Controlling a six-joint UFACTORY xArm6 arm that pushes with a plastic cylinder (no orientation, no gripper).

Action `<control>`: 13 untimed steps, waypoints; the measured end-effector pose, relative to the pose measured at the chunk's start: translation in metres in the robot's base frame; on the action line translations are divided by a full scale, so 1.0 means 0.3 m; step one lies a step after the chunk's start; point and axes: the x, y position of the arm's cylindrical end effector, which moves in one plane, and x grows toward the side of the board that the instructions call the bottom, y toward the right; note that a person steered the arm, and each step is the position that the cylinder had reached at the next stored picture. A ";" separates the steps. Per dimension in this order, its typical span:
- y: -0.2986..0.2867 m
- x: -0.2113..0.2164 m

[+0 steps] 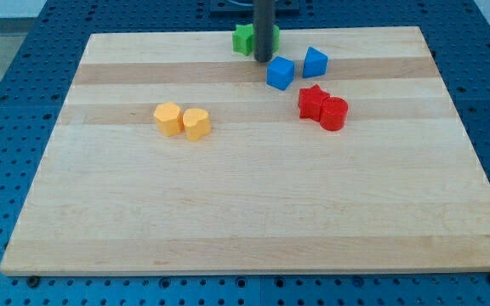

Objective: Move the blue cube into a blue triangle

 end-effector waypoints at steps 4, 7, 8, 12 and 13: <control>0.088 0.213; 0.236 0.119; 0.239 0.116; -0.268 0.159; -0.225 0.225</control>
